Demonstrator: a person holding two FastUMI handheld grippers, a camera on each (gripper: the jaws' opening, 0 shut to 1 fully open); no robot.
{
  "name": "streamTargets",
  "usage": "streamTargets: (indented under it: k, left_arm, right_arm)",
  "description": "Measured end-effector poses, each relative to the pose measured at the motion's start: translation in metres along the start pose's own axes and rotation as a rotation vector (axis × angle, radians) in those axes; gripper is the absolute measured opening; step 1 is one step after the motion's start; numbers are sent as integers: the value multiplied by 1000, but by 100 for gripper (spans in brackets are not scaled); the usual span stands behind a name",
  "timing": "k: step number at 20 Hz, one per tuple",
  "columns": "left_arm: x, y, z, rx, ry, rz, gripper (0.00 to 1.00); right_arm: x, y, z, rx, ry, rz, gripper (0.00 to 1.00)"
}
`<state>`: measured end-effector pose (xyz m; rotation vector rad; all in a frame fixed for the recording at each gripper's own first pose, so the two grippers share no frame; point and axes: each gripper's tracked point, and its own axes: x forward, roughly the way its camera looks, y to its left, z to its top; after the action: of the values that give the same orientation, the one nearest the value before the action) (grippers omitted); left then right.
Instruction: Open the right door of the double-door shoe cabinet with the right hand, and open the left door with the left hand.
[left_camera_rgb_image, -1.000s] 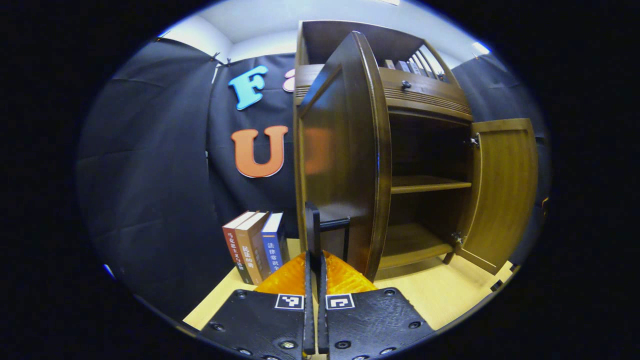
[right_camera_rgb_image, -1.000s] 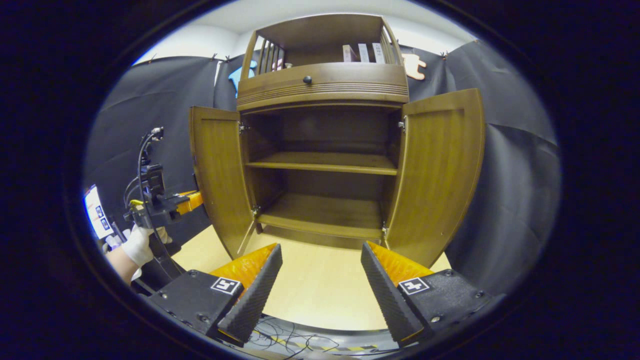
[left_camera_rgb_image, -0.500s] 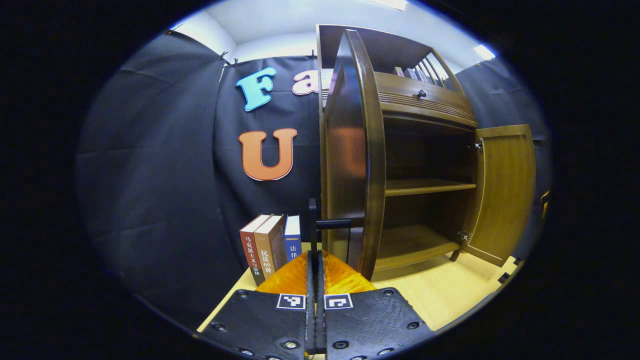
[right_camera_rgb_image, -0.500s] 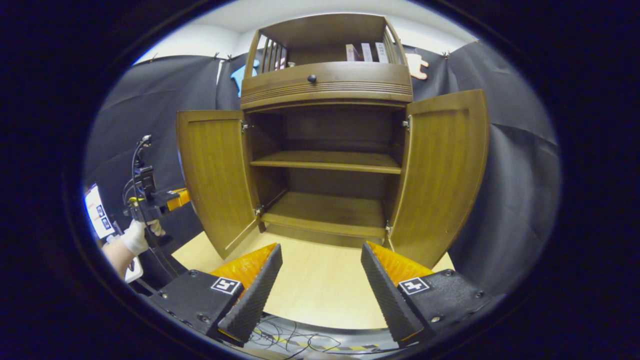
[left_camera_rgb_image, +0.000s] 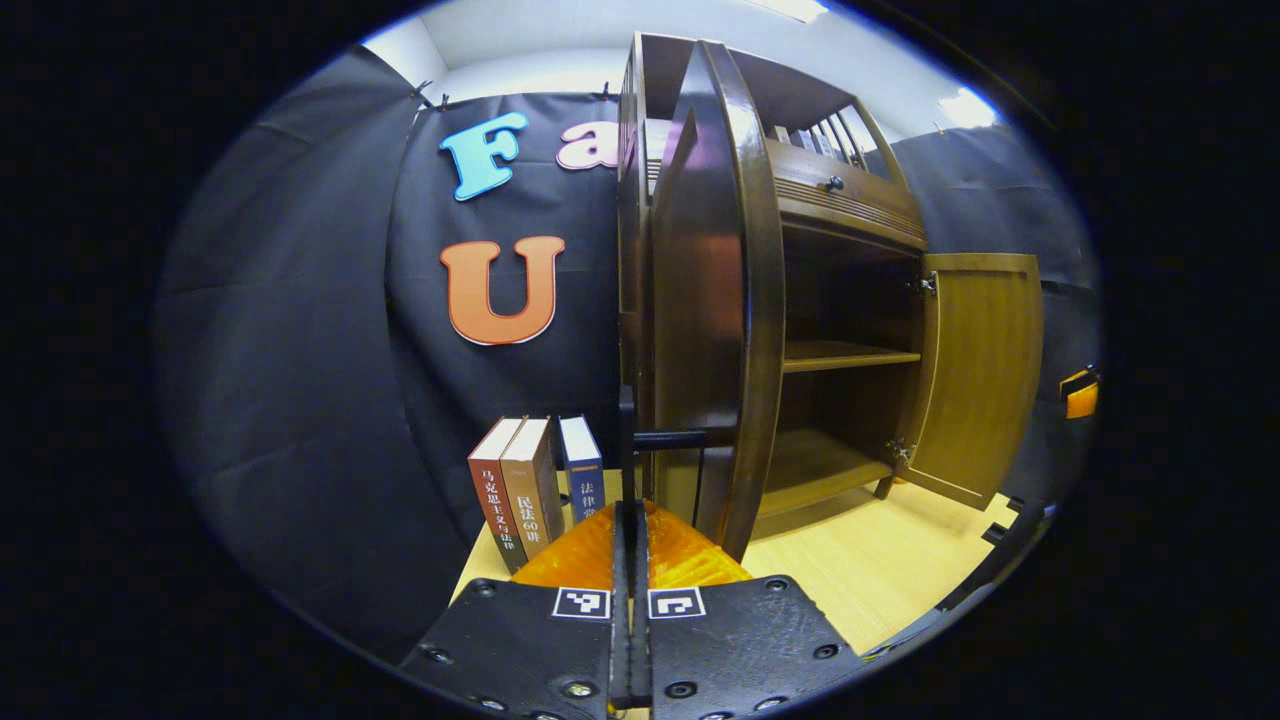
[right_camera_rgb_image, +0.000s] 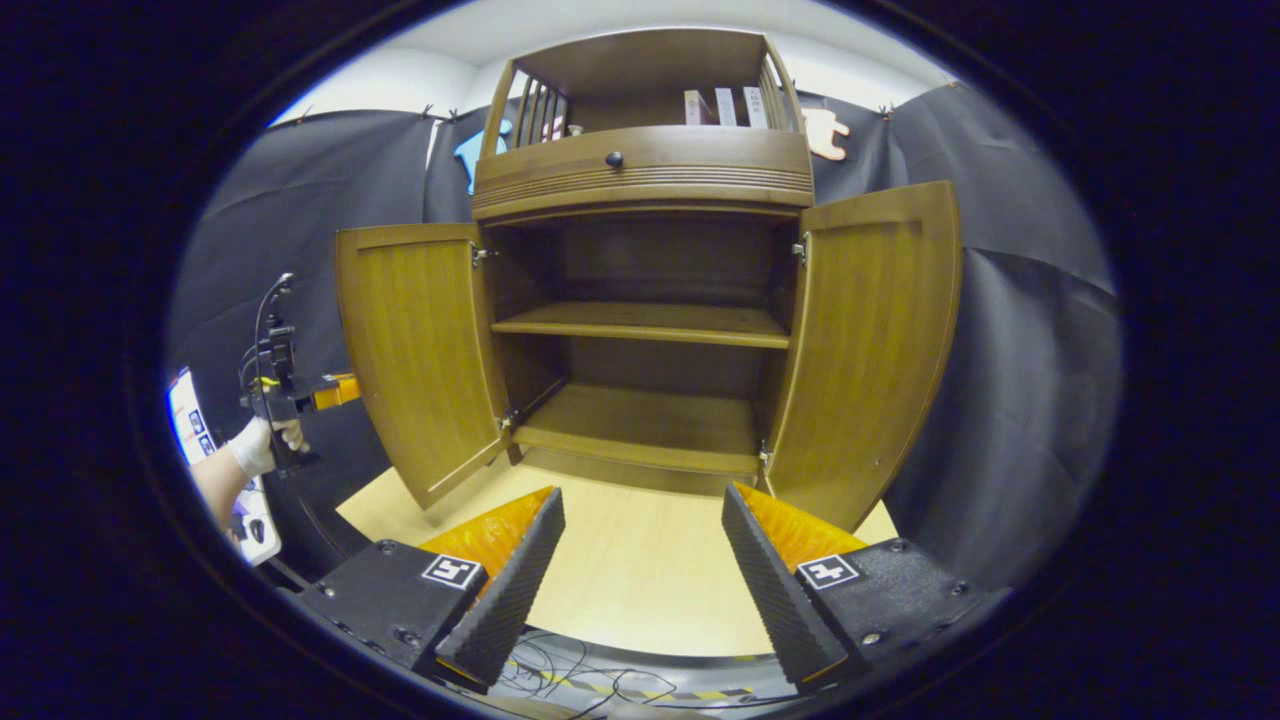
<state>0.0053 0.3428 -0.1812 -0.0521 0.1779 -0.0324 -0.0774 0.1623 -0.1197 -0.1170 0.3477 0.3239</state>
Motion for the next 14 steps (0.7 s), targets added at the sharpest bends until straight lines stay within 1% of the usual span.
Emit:
streamTargets:
  k: [4, 5, 6, 7, 8, 10, 12, 13, 14]
  left_arm:
    - [-3, -5, -6, 40, 27, -32, 1]
    - [-7, -5, -11, 50, 40, -36, 20]
    - [-11, -6, -16, 53, 53, -46, 5]
    - [-17, -7, -21, 57, 66, -49, 21]
    - [-23, -5, -26, 62, 83, -44, 11]
    - [-44, 0, -34, 61, 110, -15, 42]
    - [-63, -14, -28, 16, 98, -20, 74]
    - [-71, -20, -22, 1, 84, -2, 89]
    - [-76, -21, -14, 3, 67, 34, 98]
  right_arm:
    - [-2, 1, 3, -10, -8, 2, 100]
    - [-2, 1, 2, -13, -7, 4, 100]
    - [-2, 0, 2, -15, -7, 3, 100]
    - [-3, -1, 0, -17, -6, 4, 100]
    - [-3, -1, 0, -17, -6, 6, 100]
    - [-2, -3, 0, -19, -11, 8, 100]
    - [0, -5, 2, -24, -22, 6, 100]
    - [2, -6, 1, -24, -25, 7, 100]
    - [2, -6, 3, -21, -31, 10, 100]
